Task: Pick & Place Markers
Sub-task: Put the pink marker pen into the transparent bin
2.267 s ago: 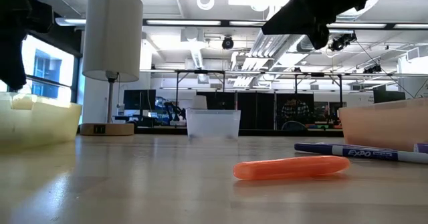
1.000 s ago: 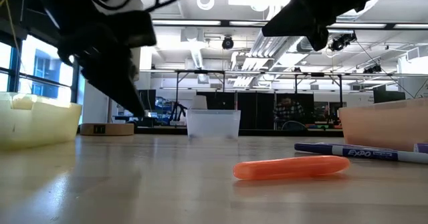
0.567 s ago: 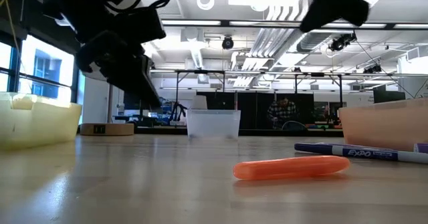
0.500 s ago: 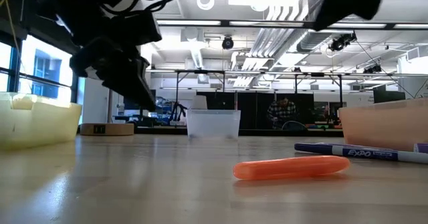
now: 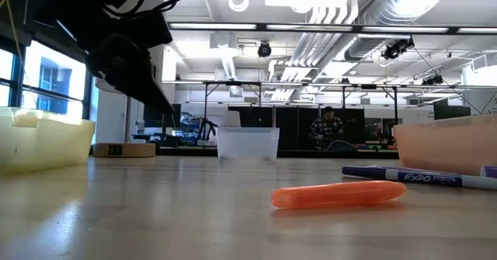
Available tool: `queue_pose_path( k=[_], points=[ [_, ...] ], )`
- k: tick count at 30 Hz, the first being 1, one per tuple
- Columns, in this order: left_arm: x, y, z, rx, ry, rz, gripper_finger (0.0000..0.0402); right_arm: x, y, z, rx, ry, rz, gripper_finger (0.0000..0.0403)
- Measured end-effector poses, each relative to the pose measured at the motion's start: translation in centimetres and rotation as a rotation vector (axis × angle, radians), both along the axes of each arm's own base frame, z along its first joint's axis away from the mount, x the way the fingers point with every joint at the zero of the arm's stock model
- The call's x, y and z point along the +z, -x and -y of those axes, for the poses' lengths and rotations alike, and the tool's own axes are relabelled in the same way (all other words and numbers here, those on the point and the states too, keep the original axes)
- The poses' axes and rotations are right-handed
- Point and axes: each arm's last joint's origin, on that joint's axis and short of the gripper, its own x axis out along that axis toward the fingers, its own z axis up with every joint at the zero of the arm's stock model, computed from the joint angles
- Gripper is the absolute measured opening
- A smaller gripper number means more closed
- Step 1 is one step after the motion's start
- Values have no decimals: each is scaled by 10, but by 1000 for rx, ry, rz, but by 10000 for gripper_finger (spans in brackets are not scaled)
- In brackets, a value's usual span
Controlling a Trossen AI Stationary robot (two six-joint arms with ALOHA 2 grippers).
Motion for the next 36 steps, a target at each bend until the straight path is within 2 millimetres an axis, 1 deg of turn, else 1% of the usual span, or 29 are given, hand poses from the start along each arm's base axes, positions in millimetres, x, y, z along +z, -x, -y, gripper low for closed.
queue_pose_path(
  k=[3, 7, 9, 14, 18, 21, 24, 28, 36],
  points=[
    [1, -1, 1, -13, 24, 1, 0, -8, 21, -8, -5, -9, -68, 0],
    [1, -1, 2, 10, 80, 13, 0, -19, 43, -11, 43, 12, -173, 4],
    [2, -2, 1, 36, 102, 36, 0, -27, 52, -10, 59, 26, -222, 13],
    [8, -7, 3, 32, 149, 118, 0, -48, 65, -3, 121, 65, -285, 61],
    [11, -9, 3, 37, 170, 155, 0, -63, 70, 3, 207, 77, -333, 105],
    [11, -9, 3, 45, 182, 158, 0, -73, 72, 7, 285, 75, -341, 125],
    [11, -9, 4, 45, 200, 157, 0, -84, 76, 15, 338, 67, -336, 128],
    [11, -9, 4, 29, 215, 155, 0, -95, 83, 29, 376, 17, -294, 120],
    [11, -9, 4, 40, 232, 157, 0, -102, 99, 59, 380, -73, -229, 91]
  ],
)
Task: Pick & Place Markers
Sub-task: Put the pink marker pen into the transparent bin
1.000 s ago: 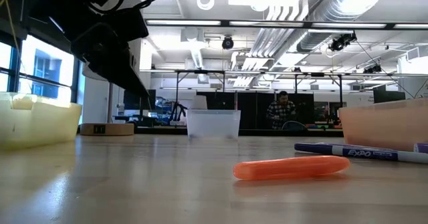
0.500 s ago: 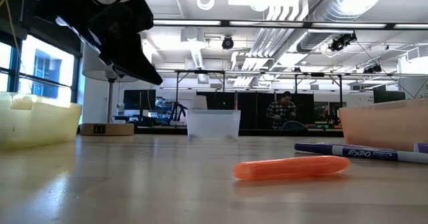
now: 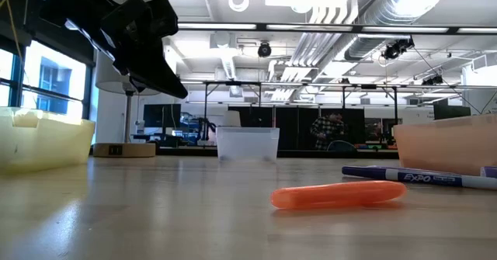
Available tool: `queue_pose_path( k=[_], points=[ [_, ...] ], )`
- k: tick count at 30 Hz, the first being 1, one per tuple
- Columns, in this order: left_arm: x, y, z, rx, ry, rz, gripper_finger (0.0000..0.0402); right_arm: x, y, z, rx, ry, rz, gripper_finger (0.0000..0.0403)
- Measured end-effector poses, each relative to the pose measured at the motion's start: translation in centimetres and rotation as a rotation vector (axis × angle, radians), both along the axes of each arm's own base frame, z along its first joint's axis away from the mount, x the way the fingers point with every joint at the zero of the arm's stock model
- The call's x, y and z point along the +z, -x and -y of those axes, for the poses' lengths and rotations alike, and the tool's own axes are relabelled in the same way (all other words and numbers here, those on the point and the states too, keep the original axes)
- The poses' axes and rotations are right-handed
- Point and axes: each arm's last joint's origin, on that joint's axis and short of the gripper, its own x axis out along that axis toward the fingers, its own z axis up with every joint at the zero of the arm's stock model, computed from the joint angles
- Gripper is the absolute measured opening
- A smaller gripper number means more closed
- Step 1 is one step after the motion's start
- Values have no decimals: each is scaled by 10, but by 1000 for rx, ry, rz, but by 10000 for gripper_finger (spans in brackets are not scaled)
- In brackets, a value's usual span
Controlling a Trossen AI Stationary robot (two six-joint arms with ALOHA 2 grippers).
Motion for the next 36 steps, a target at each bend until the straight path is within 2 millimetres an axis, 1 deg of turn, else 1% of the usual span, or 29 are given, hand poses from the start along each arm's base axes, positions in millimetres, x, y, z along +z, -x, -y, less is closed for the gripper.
queue_pose_path(
  k=[3, 7, 12, 14, 16, 22, 26, 28, 31, 36],
  points=[
    [0, 0, 0, 0, 0, 0, 0, -5, 3, 6, -22, -76, 31, 81],
    [0, 0, 0, 1, 0, 0, 0, -9, 6, 10, -52, -112, 38, 67],
    [0, 0, 0, 0, 0, 4, 0, -1, 3, 4, -70, -130, 36, 33],
    [0, 0, 0, -3, 2, 4, 0, 2, 0, -3, -78, -189, 47, 20],
    [0, 0, 0, -4, 3, 4, 0, 4, -2, -7, -107, -233, 40, 20],
    [0, 0, 1, -30, 20, 2, 0, 3, -3, -11, -194, -274, 16, 23],
    [0, 0, 1, -35, 23, 1, 0, 4, -3, -13, -209, -295, -22, 22],
    [0, 0, 1, -40, 26, 1, 0, 8, -3, -15, -218, -288, -31, 19],
    [0, 0, 2, -41, 27, 0, 0, 22, -6, -19, -218, -261, -19, 19],
    [0, 0, 2, -42, 27, 1, 0, 57, -12, -27, -218, -205, 32, 21]
  ],
)
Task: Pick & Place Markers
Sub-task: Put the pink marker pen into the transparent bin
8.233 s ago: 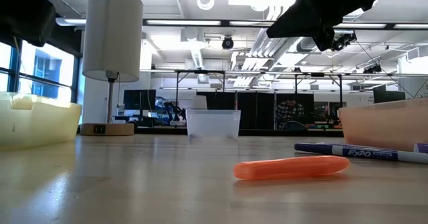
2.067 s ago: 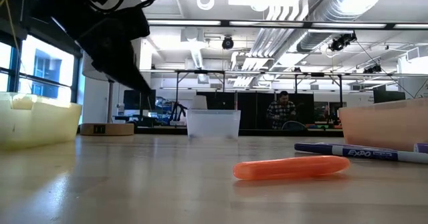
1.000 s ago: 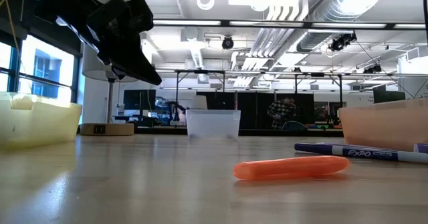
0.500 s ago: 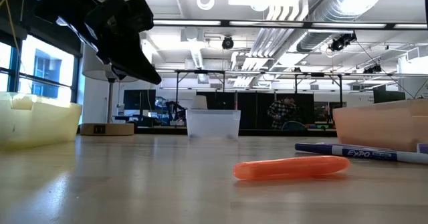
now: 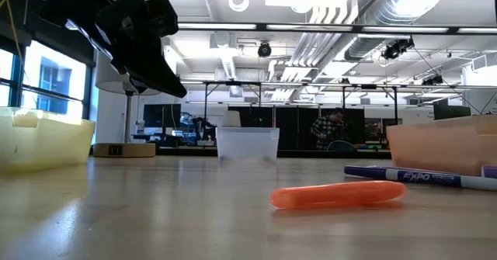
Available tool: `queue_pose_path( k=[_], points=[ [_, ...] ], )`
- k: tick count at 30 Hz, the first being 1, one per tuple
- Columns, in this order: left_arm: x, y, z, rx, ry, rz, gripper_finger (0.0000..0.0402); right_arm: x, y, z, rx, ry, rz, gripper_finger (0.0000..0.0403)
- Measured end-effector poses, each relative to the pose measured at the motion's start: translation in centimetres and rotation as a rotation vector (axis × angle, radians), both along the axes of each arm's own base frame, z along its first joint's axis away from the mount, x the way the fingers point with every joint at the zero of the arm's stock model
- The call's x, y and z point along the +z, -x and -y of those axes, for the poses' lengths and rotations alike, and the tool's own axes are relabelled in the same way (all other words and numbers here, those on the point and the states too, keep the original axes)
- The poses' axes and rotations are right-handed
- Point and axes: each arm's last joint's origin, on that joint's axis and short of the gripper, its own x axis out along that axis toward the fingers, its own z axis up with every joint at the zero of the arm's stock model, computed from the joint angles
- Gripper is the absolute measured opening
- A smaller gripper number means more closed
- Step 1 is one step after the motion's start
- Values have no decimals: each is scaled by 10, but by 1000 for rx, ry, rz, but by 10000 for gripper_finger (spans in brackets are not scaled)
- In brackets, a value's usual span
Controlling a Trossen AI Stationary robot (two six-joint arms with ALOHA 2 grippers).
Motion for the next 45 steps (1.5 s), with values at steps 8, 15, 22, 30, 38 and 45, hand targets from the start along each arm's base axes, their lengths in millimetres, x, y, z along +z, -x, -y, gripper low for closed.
queue_pose_path(
  k=[8, 15, 22, 30, 38, 45],
  points=[
    [0, 0, 1, -37, -11, -3, 0, 67, -26, -2, -100, 121, 332, 22],
    [0, 0, 1, -37, -11, -4, 0, 89, -89, 46, -412, 228, 502, 23],
    [-3, 2, 0, -68, -59, -37, 0, 97, -166, 118, -474, 239, 723, 23],
    [-4, 3, 1, -76, -54, -53, 0, 84, -250, 202, -488, 222, 879, 23],
    [-13, 10, 1, -129, -28, -172, 0, 50, -309, 285, -614, 287, 586, 29],
    [-15, 13, 1, -129, -32, -216, 0, 12, -328, 323, -663, 253, 370, 31]
  ],
)
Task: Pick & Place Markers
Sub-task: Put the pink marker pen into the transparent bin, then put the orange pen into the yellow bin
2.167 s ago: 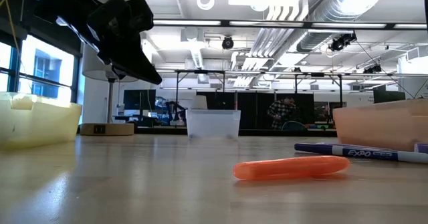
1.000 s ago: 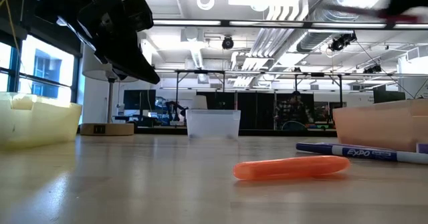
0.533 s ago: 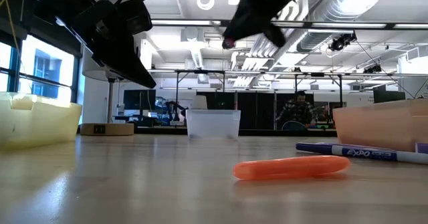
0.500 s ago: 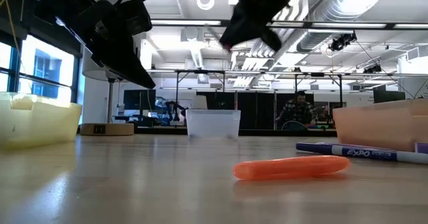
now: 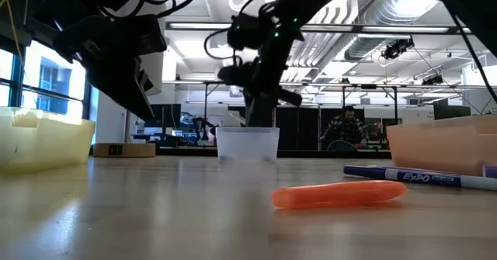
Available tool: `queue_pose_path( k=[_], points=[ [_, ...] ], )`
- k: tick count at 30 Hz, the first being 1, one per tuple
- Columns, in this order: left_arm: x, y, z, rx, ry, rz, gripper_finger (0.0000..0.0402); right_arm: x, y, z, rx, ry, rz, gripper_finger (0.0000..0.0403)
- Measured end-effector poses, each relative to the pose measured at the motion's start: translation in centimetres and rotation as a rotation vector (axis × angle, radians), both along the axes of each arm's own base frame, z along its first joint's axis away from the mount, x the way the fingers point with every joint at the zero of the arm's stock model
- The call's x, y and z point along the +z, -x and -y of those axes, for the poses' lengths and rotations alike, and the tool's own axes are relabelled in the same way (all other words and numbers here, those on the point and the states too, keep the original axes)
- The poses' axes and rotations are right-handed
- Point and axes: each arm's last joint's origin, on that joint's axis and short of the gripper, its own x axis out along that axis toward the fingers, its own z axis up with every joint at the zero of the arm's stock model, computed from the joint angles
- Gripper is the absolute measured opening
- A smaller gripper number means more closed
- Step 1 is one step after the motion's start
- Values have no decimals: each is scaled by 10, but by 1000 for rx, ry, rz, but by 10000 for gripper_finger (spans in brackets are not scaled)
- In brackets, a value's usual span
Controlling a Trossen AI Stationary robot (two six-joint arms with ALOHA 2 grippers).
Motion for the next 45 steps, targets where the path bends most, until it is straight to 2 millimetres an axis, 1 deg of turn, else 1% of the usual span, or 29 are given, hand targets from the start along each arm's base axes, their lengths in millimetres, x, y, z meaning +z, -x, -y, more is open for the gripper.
queue_pose_path(
  k=[2, 4, 8, 12, 16, 18, 22, 24, 26, 28, 30, 31, 34, 38, 40, 41, 43, 45],
  points=[
    [0, 0, 0, 0, 0, 1, 0, -8, -2, 4, -8, -19, -9, 34],
    [0, 0, 0, 0, 0, 1, 0, -12, -2, 5, -2, -7, -25, 41],
    [0, 0, 0, -3, 3, 0, 0, -11, -2, 5, 3, 35, -40, 63],
    [0, 0, 1, -20, 22, -2, 0, -8, -2, 4, 7, 38, -38, 83],
    [0, 0, 1, -22, 24, -2, 0, -7, -1, 3, 46, 15, -42, 92],
    [0, 0, 1, -21, 23, -2, 0, -2, 3, 0, 106, 8, -55, 93],
    [0, 0, 1, -20, 22, 0, 0, 23, 13, -14, 194, 27, -75, 93],
    [0, -1, 1, -12, 17, 9, 0, 33, 21, -25, 254, 43, -72, 88],
    [-1, -4, 1, 10, 7, 22, 2, 39, 35, -38, 292, 37, -62, 78],
    [0, -6, 0, 29, -22, 54, 10, 43, 54, -53, 301, 37, -25, 65],
    [4, -10, 0, 21, -49, 107, 23, 44, 76, -72, 292, 52, 24, 50],
    [3, -12, 0, 12, -57, 113, 32, 45, 88, -83, 286, 69, 54, 43],
    [-1, -15, 1, -1, -52, 113, 66, 44, 122, -117, 273, 123, 190, 24],
    [1, -23, 3, -1, -29, 187, 118, 42, 158, -161, 278, 233, 413, 4],
    [-1, -28, 4, 0, -21, 196, 138, 38, 172, -180, 290, 285, 524, 2],
    [2, -33, 6, 3, -13, 200, 144, 35, 177, -188, 288, 305, 575, 3],
    [10, -42, 10, 6, -10, 199, 151, 31, 187, -203, 288, 337, 659, 4],
    [20, -55, 18, 23, -20, 195, 153, 23, 194, -214, 274, 366, 692, 2]
  ],
)
